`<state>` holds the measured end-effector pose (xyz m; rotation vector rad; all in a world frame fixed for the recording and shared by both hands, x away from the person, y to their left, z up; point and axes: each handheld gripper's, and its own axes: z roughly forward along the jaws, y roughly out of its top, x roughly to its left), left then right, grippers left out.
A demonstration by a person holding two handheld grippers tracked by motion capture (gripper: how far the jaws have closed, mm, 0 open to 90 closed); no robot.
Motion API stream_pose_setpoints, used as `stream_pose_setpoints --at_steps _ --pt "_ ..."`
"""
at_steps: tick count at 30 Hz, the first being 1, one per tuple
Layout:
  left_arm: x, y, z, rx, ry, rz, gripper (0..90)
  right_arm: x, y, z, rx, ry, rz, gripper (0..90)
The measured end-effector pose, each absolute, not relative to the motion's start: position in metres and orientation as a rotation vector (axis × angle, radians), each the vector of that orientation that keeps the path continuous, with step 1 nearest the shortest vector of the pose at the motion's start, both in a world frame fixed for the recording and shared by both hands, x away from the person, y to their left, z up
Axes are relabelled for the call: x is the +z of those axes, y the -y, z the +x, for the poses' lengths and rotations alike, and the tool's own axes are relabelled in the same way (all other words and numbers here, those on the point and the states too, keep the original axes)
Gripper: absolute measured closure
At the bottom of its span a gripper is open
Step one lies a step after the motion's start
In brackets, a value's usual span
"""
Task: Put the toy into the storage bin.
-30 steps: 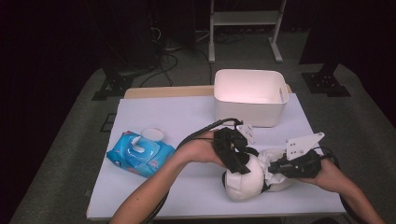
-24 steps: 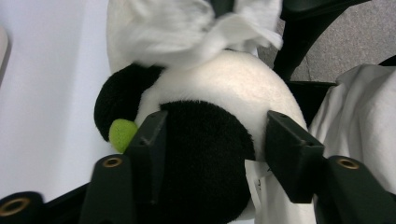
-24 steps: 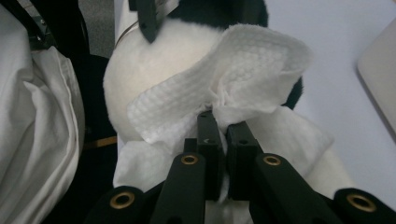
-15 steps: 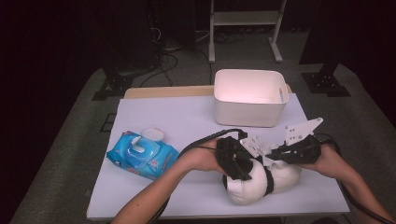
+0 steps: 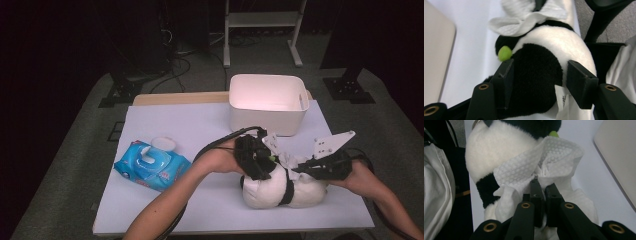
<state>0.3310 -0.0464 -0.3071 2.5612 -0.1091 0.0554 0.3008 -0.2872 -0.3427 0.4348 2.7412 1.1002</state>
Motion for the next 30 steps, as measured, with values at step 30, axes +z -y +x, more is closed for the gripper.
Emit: stream_pose_setpoints --at_steps 30 --pt "-0.324 0.023 0.315 0.01 0.088 2.505 37.5 -0.339 0.262 0.277 1.066 -2.792 0.29 85.4"
